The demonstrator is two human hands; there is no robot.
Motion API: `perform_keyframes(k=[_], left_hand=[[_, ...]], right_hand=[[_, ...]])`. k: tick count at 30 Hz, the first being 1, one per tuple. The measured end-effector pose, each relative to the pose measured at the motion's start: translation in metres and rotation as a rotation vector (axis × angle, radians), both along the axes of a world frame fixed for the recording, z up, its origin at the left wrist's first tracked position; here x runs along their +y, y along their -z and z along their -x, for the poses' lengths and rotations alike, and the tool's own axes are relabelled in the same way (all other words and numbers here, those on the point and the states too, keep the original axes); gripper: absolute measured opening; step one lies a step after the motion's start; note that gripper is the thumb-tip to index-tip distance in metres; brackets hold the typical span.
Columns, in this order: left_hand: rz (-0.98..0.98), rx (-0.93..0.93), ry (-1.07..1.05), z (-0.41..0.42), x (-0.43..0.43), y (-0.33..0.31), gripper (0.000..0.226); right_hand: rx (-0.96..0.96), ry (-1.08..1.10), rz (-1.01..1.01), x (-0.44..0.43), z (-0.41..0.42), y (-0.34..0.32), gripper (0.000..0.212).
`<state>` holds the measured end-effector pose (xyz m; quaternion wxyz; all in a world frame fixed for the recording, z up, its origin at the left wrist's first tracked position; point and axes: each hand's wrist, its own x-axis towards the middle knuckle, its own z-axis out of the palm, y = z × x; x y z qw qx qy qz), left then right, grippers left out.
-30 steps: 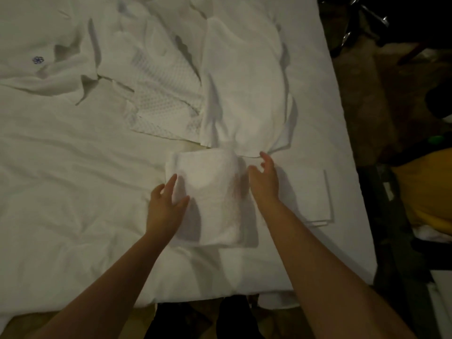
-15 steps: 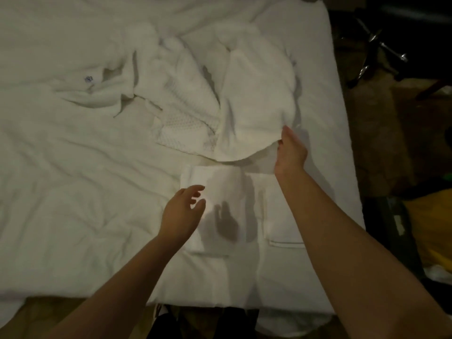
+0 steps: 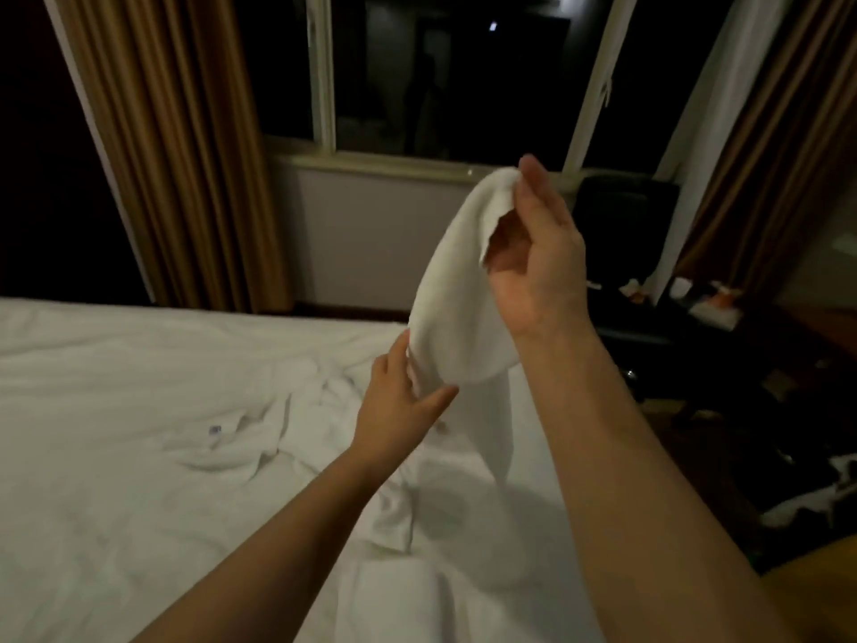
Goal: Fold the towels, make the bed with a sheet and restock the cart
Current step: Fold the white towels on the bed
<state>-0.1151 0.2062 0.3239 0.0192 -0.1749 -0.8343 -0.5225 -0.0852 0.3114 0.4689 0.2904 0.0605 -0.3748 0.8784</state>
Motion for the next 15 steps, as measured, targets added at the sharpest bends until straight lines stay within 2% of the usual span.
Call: perform_keyframes(k=[3, 6, 10, 15], left_hand=[[0.014, 0.173, 0.032, -0.004, -0.013, -0.043, 0.043], [-0.174, 0.125, 0.031, -0.008, -0.038, -0.073, 0.013], [-0.286, 0.04, 0.076, -0.015, -0.068, -0.098, 0.025], [-0.359, 0.056, 0.116, -0.029, -0.106, -0.119, 0.016]], right_hand=[[0.234, 0.0, -0.04, -0.019, -0.027, -0.065, 0.021], [0.339, 0.064, -0.151, -0.039, -0.051, -0.104, 0.021], [0.241, 0.208, -0.299, -0.063, -0.068, -0.106, 0.022], [0.173, 0.334, -0.335, -0.08, -0.086, -0.092, 0.024]])
